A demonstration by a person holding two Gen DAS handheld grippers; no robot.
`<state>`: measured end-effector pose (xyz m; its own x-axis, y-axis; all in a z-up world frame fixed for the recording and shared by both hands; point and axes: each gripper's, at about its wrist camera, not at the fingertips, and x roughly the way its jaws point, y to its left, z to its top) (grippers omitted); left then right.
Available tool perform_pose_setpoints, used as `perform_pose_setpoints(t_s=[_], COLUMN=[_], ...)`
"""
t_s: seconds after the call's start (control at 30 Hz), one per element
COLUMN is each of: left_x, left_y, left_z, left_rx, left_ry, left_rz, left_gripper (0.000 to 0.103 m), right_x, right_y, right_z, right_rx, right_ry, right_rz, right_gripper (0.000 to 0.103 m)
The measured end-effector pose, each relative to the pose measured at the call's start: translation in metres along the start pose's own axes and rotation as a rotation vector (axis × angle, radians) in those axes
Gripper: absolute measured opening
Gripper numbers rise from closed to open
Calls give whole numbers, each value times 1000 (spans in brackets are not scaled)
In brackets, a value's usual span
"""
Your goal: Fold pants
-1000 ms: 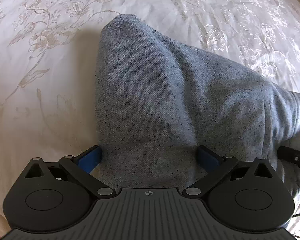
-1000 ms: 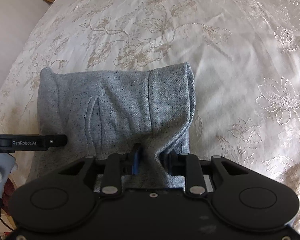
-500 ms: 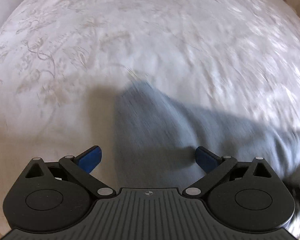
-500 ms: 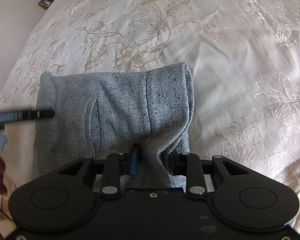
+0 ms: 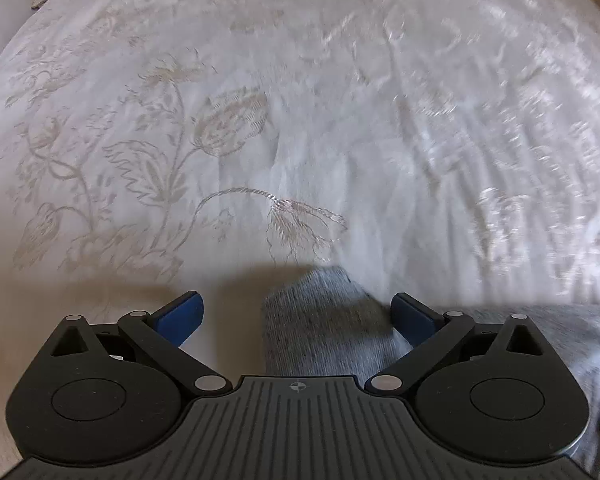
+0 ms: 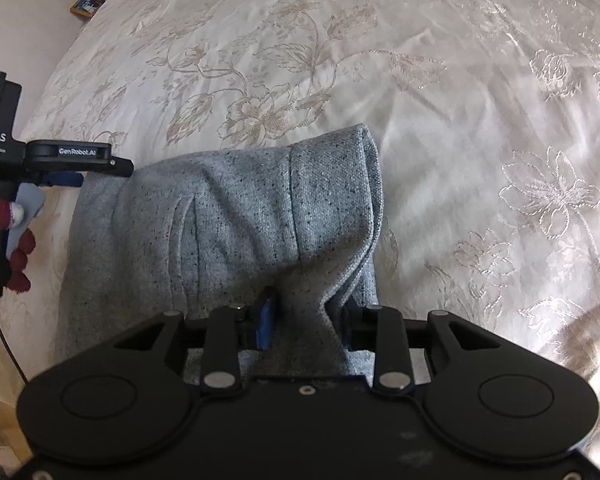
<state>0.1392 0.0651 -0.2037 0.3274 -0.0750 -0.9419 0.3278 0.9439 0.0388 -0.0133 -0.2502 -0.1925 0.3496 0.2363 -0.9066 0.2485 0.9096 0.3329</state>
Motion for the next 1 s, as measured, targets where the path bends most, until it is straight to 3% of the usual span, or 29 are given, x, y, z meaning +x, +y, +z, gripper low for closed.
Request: perform_pose_setpoints(t_s=[0.13, 0.23, 0.37, 0.63, 0.77, 1.0], left_x=[-38, -58, -72, -48, -33, -20], left_y=[5, 5, 0, -11, -2, -2], left_z=[-23, -45, -78, -134, -134, -113], left_rx=[0, 5, 1, -46, -133, -99], left_ry=[-61, -71, -55, 72, 90, 77], left_rz=[-37, -79, -153, -229, -259, -287], left_gripper=[102, 102, 102, 103, 103, 103], right_x=[-6, -10, -12, -8, -6, -2], right_y=[-4, -17, -16, -26, -26, -24], right_z=[-3, -4, -5, -8, -9, -10], right_rx=[-51, 7, -11, 68, 75, 92], right_ry=[-25, -27, -33, -20, -16, -15], right_rz=[-55, -49, -51, 1, 4, 17], right_gripper=[55, 57, 58, 59, 59, 60])
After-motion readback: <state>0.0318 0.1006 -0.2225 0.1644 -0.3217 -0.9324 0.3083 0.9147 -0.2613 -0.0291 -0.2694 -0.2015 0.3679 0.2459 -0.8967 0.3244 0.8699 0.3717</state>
